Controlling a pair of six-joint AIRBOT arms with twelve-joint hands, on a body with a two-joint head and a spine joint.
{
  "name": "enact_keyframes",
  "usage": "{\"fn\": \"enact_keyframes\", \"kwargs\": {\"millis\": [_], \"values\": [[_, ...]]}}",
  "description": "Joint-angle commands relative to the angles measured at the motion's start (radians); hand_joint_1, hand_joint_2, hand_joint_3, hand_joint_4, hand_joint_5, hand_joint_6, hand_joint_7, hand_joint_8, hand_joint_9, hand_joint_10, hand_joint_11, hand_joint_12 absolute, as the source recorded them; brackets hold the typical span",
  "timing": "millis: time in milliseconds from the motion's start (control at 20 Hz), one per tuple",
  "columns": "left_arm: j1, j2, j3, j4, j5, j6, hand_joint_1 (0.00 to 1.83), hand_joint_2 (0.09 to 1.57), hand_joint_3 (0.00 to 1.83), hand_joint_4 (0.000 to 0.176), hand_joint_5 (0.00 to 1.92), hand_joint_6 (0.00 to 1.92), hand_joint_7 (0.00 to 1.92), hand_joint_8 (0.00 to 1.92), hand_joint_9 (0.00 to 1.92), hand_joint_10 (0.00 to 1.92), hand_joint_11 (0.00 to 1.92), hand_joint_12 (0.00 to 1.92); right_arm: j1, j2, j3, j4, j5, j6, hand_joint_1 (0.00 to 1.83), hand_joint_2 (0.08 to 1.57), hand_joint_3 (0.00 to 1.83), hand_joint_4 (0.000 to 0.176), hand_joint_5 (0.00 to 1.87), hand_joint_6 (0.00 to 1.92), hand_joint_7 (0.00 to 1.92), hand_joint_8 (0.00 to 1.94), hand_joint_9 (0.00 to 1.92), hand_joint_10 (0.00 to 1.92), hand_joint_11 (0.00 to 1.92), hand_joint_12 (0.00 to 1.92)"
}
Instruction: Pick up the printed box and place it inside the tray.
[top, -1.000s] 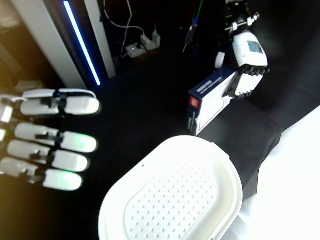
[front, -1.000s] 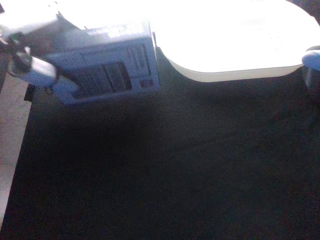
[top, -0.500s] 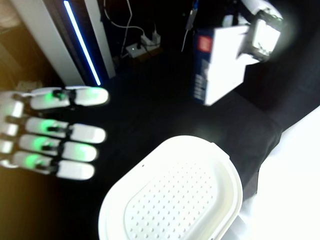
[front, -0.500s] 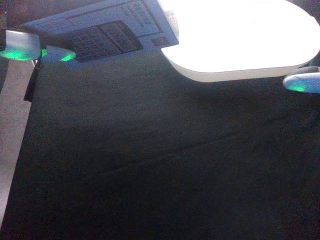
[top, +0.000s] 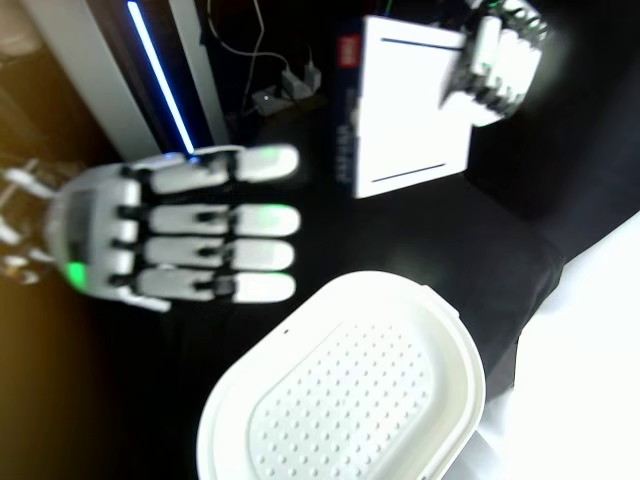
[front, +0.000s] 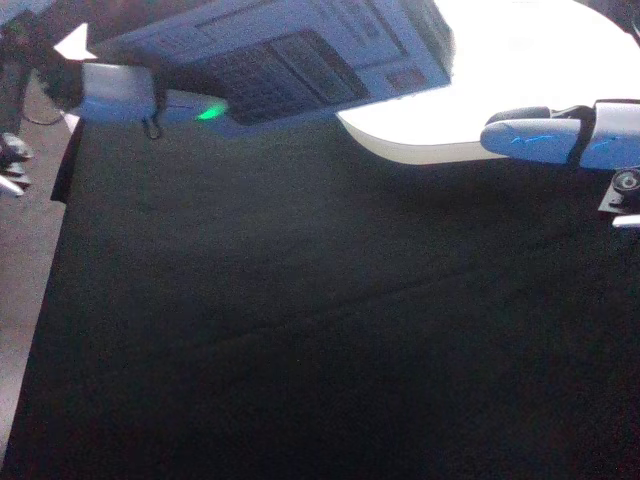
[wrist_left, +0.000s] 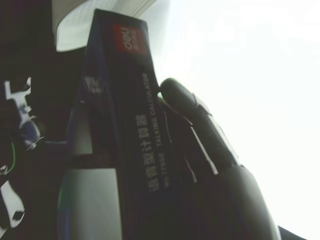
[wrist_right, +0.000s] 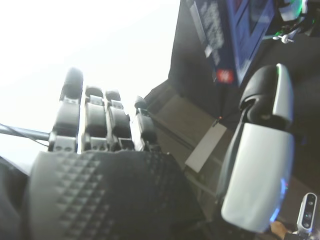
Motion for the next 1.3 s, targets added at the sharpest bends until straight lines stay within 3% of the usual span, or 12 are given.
{"fn": "enact_keyframes", "kwargs": {"millis": [0,100,200,250,350,450,600,900,1000,1100,1150,1250], "values": [[-0.015,-0.001,0.008,-0.037,-0.146,-0.004,1.35,1.14,0.00,0.000,0.88,0.93,0.87,1.14,1.01,1.17,1.03,1.10,0.016,-0.002,0.007,0.014,0.110,0.006,0.76,0.66,0.00,0.131,0.00,0.00,0.13,0.00,0.14,0.02,0.00,0.86],[-0.015,-0.035,0.021,-0.044,-0.154,-0.005,1.38,1.13,0.00,0.000,0.93,0.83,0.87,1.09,0.99,1.28,1.03,1.12,0.025,-0.024,0.016,0.017,0.104,0.011,0.69,0.72,0.01,0.124,0.00,0.00,0.07,0.00,0.08,0.01,0.00,0.76],[-0.015,-0.061,0.032,-0.051,-0.156,-0.005,1.27,1.11,0.00,0.000,0.97,0.86,1.00,1.07,1.04,1.02,0.99,1.15,0.035,-0.039,0.019,0.017,0.104,0.019,0.68,0.93,0.06,0.127,0.00,0.00,0.02,0.00,0.00,0.00,0.00,0.06],[-0.015,-0.074,0.037,-0.055,-0.156,-0.005,1.27,1.10,0.00,0.000,0.99,0.84,1.04,1.00,1.09,0.94,1.03,1.13,0.042,-0.052,0.021,0.017,0.104,0.020,0.61,0.96,0.02,0.166,0.00,0.00,0.01,0.00,0.00,0.00,0.00,0.00],[-0.014,-0.084,0.041,-0.059,-0.156,-0.006,1.25,1.10,0.00,0.000,0.97,0.89,1.06,0.98,1.16,0.79,1.04,1.12,0.047,-0.061,0.023,0.017,0.104,0.021,0.63,0.92,0.00,0.168,0.00,0.00,0.02,0.00,0.00,0.00,0.00,0.00],[-0.014,-0.106,0.051,-0.065,-0.160,-0.009,1.38,1.09,0.00,0.000,0.88,0.92,1.01,0.89,1.13,1.06,1.08,1.07,0.056,-0.078,0.024,0.017,0.103,0.023,0.60,0.92,0.00,0.140,0.00,0.00,0.03,0.01,0.00,0.00,0.00,0.00],[-0.014,-0.127,0.064,-0.067,-0.165,-0.028,1.37,1.14,0.00,0.000,0.75,1.20,0.89,0.98,1.03,1.14,1.01,1.01,0.067,-0.100,0.029,0.018,0.103,0.025,0.66,0.90,0.00,0.169,0.00,0.00,0.06,0.01,0.00,0.00,0.00,0.00],[-0.014,-0.170,0.082,-0.066,-0.167,-0.041,1.38,1.09,0.00,0.000,0.90,1.09,0.99,0.78,1.11,0.95,1.01,0.82,0.071,-0.121,0.038,0.019,0.100,0.039,0.65,0.71,0.00,0.119,0.00,0.00,0.10,0.00,0.06,0.00,0.00,0.36],[-0.012,-0.179,0.085,-0.064,-0.167,-0.042,1.38,1.09,0.00,0.000,0.87,1.12,0.97,0.82,1.11,0.95,1.06,0.82,0.073,-0.130,0.046,0.018,0.100,0.052,0.85,0.80,0.01,0.000,0.30,0.03,0.41,0.02,0.41,0.05,0.00,1.06],[-0.010,-0.187,0.088,-0.062,-0.163,-0.042,1.38,1.11,0.00,0.000,0.81,1.13,0.97,0.85,1.09,1.02,1.04,0.83,0.074,-0.135,0.050,0.015,0.100,0.058,1.07,1.00,0.01,0.000,0.71,0.09,0.98,0.11,1.02,0.20,0.67,0.93],[-0.010,-0.188,0.089,-0.062,-0.162,-0.042,1.39,1.08,0.00,0.000,0.90,1.01,1.03,0.77,1.11,1.00,1.05,0.84,0.074,-0.136,0.052,0.015,0.100,0.058,1.24,1.05,0.01,0.000,0.91,0.65,1.18,0.61,1.36,0.29,1.08,0.93],[-0.003,-0.188,0.090,-0.062,-0.162,-0.043,1.38,1.11,0.00,0.000,0.85,1.10,0.92,0.95,1.09,1.00,1.09,0.84,0.074,-0.136,0.053,0.013,0.100,0.061,1.16,1.11,0.01,0.000,0.98,0.96,1.36,0.37,1.48,0.47,1.23,1.15]]}}
